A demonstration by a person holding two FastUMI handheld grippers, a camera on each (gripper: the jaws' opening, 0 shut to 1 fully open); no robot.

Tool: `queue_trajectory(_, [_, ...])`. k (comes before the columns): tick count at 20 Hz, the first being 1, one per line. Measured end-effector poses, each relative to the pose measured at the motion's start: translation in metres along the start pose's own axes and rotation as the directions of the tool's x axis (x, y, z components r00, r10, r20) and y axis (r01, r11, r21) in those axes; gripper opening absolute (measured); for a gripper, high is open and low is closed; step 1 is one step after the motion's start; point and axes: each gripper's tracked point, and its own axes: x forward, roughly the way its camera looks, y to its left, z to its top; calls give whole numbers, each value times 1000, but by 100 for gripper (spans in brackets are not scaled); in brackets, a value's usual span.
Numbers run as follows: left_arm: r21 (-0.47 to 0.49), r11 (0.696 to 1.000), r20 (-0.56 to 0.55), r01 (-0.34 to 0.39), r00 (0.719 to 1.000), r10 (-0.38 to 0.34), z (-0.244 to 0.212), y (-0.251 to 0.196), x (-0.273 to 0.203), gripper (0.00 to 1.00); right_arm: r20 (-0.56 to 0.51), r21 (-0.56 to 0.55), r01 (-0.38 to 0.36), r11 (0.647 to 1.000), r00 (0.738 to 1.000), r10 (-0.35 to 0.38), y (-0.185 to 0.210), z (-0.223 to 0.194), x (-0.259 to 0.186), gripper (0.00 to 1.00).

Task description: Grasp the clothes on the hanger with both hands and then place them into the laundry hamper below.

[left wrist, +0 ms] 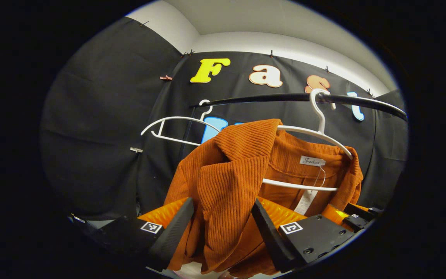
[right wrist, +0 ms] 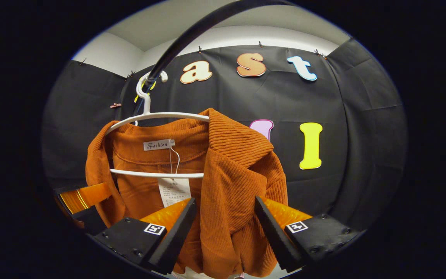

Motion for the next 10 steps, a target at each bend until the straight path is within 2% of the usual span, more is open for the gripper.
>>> queue_trajectory(5, [14,997,8,-73,997,73,-9,11,19,95,-12,23,-26,999,1000,26,-4,-7,26,94])
queue_trajectory(6, [7,997,19,-82,997,81,-7,14,22,95,-15,19,-37,999,999,37,-4,-7,29,87])
queue_trajectory(7, [-8,997,26,-70,997,71,-6,13,27,95,-22,15,-48,999,999,48,-4,-8,33,84])
queue_trajectory(8, [-25,999,22,-46,999,46,-4,8,28,93,-26,9,-45,999,999,45,-7,-9,36,76])
queue_trajectory(9, [-32,998,21,-57,998,58,-3,11,31,74,-27,4,-41,999,999,41,-11,-8,37,72])
queue_trajectory(10, [-27,997,33,-73,997,74,2,16,32,55,-22,6,-52,999,998,52,-13,-8,40,44])
